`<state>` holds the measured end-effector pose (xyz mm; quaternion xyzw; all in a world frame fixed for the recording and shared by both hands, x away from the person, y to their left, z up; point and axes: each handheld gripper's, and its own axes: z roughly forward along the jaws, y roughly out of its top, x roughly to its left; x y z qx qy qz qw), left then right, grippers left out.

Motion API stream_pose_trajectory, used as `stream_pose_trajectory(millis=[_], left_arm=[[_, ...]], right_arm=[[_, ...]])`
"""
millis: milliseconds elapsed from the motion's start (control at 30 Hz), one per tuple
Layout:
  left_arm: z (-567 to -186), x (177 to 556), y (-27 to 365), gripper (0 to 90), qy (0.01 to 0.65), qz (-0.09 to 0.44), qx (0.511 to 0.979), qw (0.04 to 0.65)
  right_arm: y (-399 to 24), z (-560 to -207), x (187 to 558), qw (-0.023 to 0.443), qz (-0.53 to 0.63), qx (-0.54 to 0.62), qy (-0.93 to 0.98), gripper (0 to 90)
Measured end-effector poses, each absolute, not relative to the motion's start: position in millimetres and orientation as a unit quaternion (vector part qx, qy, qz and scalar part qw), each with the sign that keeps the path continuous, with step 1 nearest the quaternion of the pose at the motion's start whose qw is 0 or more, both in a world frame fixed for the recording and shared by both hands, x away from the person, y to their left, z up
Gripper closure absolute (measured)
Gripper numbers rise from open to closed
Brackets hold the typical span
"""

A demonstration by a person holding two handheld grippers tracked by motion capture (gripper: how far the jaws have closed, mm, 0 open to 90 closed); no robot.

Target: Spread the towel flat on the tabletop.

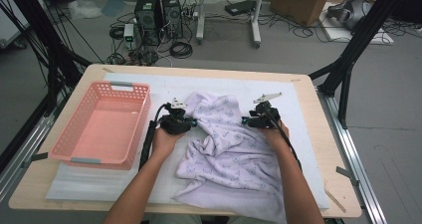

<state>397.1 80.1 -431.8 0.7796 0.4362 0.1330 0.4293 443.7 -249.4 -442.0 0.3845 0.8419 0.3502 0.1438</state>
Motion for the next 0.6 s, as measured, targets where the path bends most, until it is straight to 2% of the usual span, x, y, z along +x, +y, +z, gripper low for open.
stream_pose_trajectory(millis=[133,200,233,300,600], left_arm=[[-433,399,83,69.6,0.440,0.120,0.774,0.439],[-435,399,82,60.6,0.445,0.119,0.769,0.443],[-434,399,84,58.5,0.445,0.121,0.770,0.441],[-434,400,85,54.8,0.447,0.125,0.765,0.446],[-435,401,80,52.6,0.449,0.125,0.763,0.448]], right_arm=[[-238,-444,454,0.146,0.362,0.378,0.840,52.9],[-229,-442,455,0.144,0.356,0.363,0.849,79.1],[-225,-440,454,0.151,0.345,0.349,0.858,85.8],[-221,-433,449,0.210,0.299,0.337,0.868,86.8],[-304,-398,427,0.279,0.286,0.441,0.804,87.0]])
